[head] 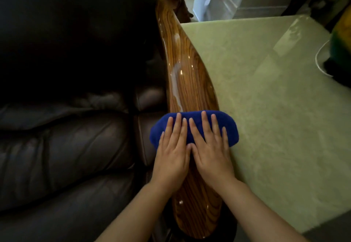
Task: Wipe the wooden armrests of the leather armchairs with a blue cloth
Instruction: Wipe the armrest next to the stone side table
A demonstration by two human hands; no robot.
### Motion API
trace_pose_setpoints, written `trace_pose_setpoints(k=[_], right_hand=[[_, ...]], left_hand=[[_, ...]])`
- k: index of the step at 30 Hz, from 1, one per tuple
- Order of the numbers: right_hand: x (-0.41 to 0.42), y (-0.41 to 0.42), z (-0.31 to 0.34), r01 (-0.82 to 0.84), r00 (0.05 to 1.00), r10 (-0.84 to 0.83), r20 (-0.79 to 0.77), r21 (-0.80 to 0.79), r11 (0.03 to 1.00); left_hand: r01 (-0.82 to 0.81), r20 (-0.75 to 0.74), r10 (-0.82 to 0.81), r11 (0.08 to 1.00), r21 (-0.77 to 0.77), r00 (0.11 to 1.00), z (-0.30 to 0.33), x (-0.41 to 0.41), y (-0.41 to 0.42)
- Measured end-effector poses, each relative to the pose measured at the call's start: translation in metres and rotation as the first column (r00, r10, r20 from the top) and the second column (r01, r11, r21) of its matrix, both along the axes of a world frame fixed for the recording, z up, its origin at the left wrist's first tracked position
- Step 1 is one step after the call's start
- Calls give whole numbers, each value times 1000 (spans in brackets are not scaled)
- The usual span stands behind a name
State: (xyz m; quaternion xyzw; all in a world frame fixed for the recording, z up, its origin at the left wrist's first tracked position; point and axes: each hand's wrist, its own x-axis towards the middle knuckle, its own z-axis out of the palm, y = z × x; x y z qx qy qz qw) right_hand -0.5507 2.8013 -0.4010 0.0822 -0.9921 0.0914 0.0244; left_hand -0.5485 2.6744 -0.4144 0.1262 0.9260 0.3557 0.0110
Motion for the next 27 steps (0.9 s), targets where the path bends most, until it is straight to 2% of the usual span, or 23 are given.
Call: trace_pose_setpoints(k=[7, 15, 20, 22, 24, 27], right_hand=[[-59, -4, 21, 8, 994, -8, 106, 8, 1000], [-147, -2, 42, -38, 994, 43, 102, -43, 998], [-205, -5, 62, -79, 980, 112, 167, -192, 978], [-211, 3, 73, -87, 973, 140, 182, -269, 959], [-214, 13, 78, -109, 973, 167, 159, -321, 941], [-221, 19, 81, -130, 964, 198, 180, -330, 935]], left_hand=[[6, 51, -9, 998, 60, 999, 22, -60, -9], [-66, 75, 59, 993, 94, 995, 44, -140, -5], [-70, 118, 61, 995, 69, 991, 63, -197, -7], [-72, 119, 69, 997, 23, 991, 69, -200, -11], [-99, 45, 100, 995, -31, 994, 68, -192, -21], [-84, 70, 83, 996, 16, 994, 68, -192, -30]])
